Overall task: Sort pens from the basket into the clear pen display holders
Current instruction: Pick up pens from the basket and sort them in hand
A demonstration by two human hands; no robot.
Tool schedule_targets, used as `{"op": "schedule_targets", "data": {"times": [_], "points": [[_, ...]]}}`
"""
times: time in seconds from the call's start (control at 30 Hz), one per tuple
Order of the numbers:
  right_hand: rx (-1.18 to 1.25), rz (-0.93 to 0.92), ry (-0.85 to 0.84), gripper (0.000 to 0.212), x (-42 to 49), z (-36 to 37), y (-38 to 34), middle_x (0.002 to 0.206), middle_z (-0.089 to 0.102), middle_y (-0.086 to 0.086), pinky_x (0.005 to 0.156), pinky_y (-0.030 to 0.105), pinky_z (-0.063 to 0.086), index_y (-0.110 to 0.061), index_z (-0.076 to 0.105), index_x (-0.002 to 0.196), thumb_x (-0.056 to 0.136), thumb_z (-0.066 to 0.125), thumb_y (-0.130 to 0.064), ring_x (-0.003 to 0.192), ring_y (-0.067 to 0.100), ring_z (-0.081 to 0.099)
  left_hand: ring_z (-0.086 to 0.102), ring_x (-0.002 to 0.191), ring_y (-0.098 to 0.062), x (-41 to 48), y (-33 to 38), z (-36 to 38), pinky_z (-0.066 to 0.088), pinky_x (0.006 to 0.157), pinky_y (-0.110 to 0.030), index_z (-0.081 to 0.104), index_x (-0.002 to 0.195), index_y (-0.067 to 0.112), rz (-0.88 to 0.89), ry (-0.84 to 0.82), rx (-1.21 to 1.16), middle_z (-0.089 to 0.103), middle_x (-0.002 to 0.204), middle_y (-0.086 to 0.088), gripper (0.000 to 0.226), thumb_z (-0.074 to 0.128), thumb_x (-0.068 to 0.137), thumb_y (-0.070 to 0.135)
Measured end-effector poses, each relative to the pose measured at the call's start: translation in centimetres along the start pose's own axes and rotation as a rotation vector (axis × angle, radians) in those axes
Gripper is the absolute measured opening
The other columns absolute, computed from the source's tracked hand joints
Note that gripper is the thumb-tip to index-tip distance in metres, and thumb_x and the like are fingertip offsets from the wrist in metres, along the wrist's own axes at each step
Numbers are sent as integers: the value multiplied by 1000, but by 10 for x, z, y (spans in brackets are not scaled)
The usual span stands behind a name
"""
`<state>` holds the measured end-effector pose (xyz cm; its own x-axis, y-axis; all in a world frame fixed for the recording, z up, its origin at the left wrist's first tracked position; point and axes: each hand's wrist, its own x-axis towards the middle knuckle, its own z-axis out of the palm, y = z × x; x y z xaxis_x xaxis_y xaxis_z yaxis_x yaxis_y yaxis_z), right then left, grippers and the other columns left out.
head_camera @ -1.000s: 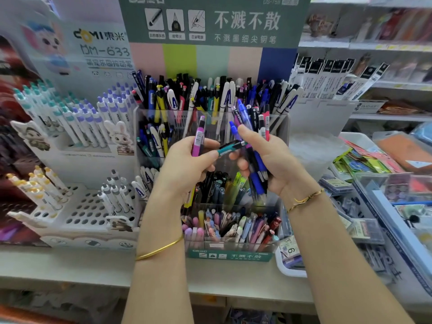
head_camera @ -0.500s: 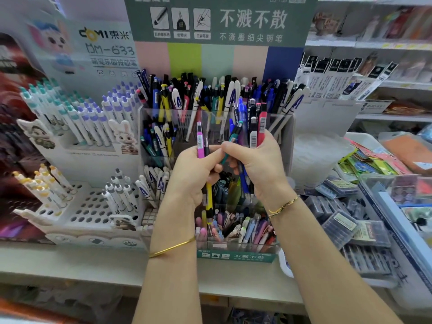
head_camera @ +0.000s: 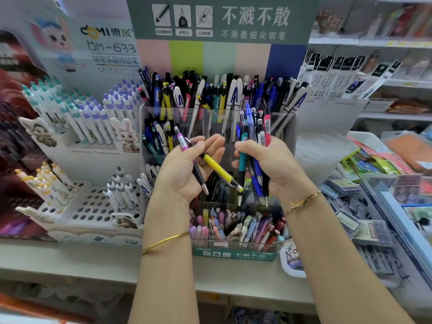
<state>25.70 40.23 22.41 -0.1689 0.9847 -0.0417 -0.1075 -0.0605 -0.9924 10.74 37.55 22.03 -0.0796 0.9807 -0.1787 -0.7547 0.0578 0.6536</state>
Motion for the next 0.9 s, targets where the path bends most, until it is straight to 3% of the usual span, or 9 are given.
{"op": "schedule_targets", "data": {"times": [0.1, 0.2, 0.33, 0.43, 0.5, 0.63, 0.73, 0.83, 0.9], "points": [[-32, -3, -49, 12, -2, -2, 3, 60, 62, 1, 55, 31, 47, -10, 56, 78, 86, 65, -6, 51, 16, 62, 73, 70, -26, 2, -2, 1, 61, 62, -34, 47, 97, 3, 11, 26, -104, 71, 79, -22, 11, 38, 101, 0], [21, -15, -125, 12, -3, -2, 8, 62, 58, 4, 51, 30, 45, -9, 53, 81, 87, 62, -3, 52, 18, 61, 73, 70, -29, 3, -1, 4, 60, 59, -34, 41, 117, -6, -9, 62, -196, 70, 79, -27, 18, 36, 103, 4], [99, -128, -182, 20, -5, 0, 20, 61, 63, 8, 54, 30, 45, 4, 53, 101, 85, 64, -2, 56, 20, 61, 72, 70, -30, 2, -3, 10, 60, 56, -35, 42, 101, 2, -25, 108, -261, 69, 75, -26, 11, 34, 105, 8], [140, -194, -228, 47, -7, 6, 23, 65, 63, 11, 54, 26, 49, 13, 51, 118, 79, 66, -8, 59, 20, 62, 70, 55, -28, 1, -6, 11, 55, 44, -33, 36, 126, -3, -57, 93, -279, 70, 73, -24, 26, 35, 105, 12], [165, -228, -237, 42, -8, 8, 22, 72, 65, 12, 61, 28, 51, 13, 55, 115, 79, 65, -7, 62, 21, 62, 70, 55, -26, 2, -5, 11, 55, 45, -32, 30, 135, -8, -78, 94, -277, 70, 74, -24, 39, 39, 104, 14], [164, -297, -249, 7, -8, 10, 19, 104, 65, 31, 84, 50, 55, 0, 67, 86, 80, 66, -2, 85, 44, 64, 69, 53, -20, 0, -5, 15, 54, 45, -27, 54, 103, -8, -84, 138, -80, 69, 64, -18, 29, 45, 102, 19], [174, -327, -188, 19, -9, 12, 16, 96, 69, 24, 84, 48, 55, 7, 62, 98, 81, 66, -1, 90, 39, 67, 69, 52, -17, 2, -7, 19, 55, 47, -27, 52, 100, -5, -77, 148, -13, 69, 61, -13, 29, 44, 103, 23], [197, -373, -102, 30, -10, 13, 11, 101, 69, 22, 82, 49, 56, 12, 57, 113, 85, 63, 3, 93, 36, 68, 72, 63, -20, 4, -10, 19, 61, 70, -32, 51, 96, -3, -102, 139, 20, 73, 84, -20, 34, 37, 104, 27], [208, -403, -24, 25, -9, 13, 4, 100, 69, 21, 71, 41, 58, 12, 57, 108, 85, 63, 3, 83, 30, 69, 72, 77, -23, 4, -12, 19, 60, 73, -33, 52, 106, -4, -148, 98, 143, 70, 99, -23, 41, 33, 105, 32]]}}
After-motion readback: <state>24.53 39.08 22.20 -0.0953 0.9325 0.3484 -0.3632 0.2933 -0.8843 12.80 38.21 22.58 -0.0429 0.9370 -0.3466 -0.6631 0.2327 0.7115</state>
